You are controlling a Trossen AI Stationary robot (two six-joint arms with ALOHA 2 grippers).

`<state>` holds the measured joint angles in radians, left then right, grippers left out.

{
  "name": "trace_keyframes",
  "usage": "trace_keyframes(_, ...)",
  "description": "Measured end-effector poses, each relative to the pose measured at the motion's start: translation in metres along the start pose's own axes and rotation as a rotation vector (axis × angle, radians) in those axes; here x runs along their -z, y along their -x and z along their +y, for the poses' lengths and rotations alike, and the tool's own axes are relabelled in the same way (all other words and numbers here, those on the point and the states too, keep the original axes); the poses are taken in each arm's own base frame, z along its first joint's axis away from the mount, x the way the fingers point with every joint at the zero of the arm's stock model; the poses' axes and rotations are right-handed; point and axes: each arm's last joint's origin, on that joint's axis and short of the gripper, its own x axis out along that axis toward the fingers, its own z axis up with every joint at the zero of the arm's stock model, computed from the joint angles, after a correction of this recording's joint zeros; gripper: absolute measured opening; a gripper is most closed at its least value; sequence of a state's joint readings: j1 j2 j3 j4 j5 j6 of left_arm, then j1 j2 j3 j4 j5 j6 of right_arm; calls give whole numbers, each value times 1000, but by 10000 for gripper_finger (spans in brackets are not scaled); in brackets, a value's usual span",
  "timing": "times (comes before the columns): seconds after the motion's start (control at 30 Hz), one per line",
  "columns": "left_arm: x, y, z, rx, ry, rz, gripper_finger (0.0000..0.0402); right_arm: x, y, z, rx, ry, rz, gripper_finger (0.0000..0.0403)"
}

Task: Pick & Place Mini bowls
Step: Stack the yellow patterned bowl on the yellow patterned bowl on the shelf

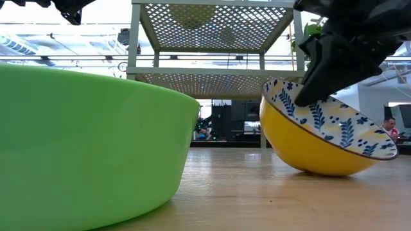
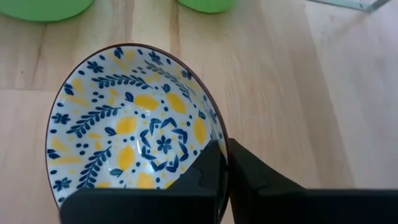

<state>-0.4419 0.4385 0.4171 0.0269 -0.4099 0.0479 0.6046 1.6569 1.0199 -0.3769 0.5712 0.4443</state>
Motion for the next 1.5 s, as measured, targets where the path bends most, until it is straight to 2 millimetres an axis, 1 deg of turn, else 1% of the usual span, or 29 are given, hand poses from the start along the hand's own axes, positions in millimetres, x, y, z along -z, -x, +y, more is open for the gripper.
trace_keyframes(0.27,0,0,0,0,0,0,198,-7,-6,-8,-11,105,-14,2)
trace_keyframes(0.4,0,0,0,0,0,0,198,-15,-11,-13,-75,127,-29,1)
trace_keyframes(0.53,0,0,0,0,0,0,198,-26,-18,-19,-168,176,-93,1)
trace_keyframes(0.63,0,0,0,0,0,0,198,-33,-20,-20,-220,247,-150,1)
trace_keyframes(0.77,0,0,0,0,0,0,198,-39,-17,-18,-207,265,-220,0)
trace_keyframes(0.83,0,0,0,0,0,0,198,-39,-14,-14,-161,282,-245,0)
trace_keyframes(1.0,0,0,0,0,0,0,198,-37,-3,-1,-29,413,-300,0)
trace_keyframes(1.13,0,0,0,0,0,0,198,-43,8,2,92,456,-382,0)
trace_keyframes(1.27,-5,0,0,-3,0,-44,198,-48,17,5,331,522,-417,0)
trace_keyframes(1.37,-8,0,1,-7,-27,-76,198,-50,22,8,518,523,-414,0)
trace_keyframes(1.43,-10,0,1,-9,-33,-94,198,-51,27,9,622,526,-398,0)
trace_keyframes(1.5,-15,1,1,-12,-12,-142,198,-54,29,10,686,517,-394,0)
